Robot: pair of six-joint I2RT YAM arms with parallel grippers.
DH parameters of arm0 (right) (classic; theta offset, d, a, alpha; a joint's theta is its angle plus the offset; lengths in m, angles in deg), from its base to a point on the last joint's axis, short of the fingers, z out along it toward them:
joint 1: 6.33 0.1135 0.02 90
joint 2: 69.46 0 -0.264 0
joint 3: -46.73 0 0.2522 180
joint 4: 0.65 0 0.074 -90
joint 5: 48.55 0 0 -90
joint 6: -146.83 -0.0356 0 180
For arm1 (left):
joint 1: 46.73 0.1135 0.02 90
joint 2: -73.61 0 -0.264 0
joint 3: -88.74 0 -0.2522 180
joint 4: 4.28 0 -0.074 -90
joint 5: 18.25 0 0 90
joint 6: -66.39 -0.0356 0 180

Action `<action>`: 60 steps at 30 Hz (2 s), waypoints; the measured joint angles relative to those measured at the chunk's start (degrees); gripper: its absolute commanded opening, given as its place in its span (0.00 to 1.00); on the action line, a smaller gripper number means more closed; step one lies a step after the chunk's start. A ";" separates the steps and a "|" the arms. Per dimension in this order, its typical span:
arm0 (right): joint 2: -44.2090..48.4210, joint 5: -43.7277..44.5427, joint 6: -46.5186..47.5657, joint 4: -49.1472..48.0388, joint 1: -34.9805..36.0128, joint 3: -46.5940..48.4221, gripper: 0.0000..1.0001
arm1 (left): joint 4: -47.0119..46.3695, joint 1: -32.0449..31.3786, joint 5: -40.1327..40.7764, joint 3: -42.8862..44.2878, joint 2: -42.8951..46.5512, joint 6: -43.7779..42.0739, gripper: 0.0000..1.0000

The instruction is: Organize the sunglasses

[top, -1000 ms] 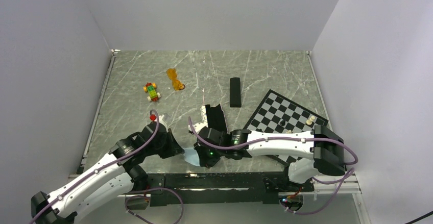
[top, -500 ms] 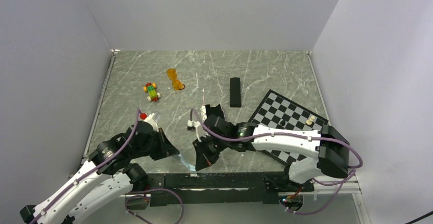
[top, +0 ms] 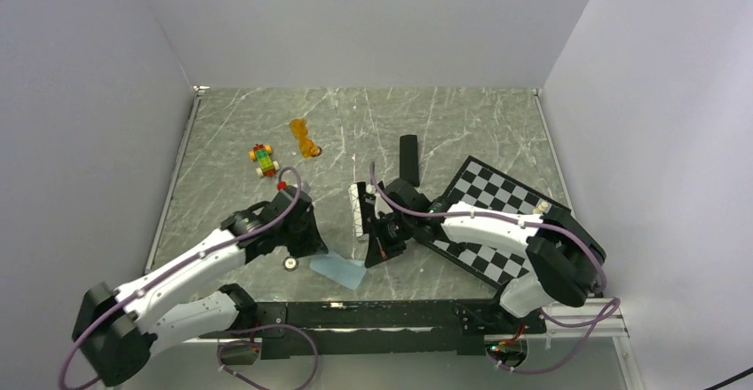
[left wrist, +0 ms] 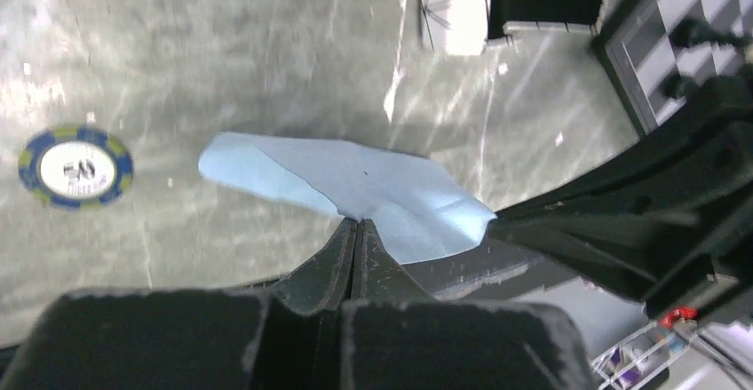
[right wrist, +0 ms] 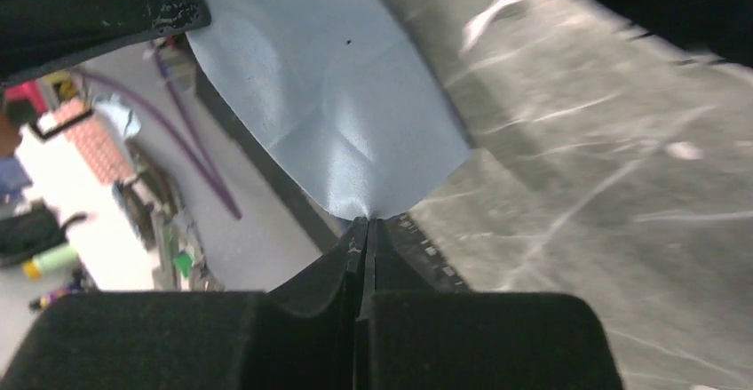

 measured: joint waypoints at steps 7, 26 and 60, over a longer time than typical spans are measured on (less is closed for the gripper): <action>-5.27 8.48 0.87 1.07 -3.28 1.70 0.04 | -8.50 4.22 0.35 1.09 -15.23 -5.60 0.00; -8.81 15.10 -0.55 3.96 4.11 5.55 0.08 | -9.60 6.78 -1.40 3.13 -19.69 -11.91 0.00; -15.02 16.39 -3.26 7.67 10.12 10.58 0.11 | -5.44 6.78 -4.20 -4.57 -13.42 -13.81 0.02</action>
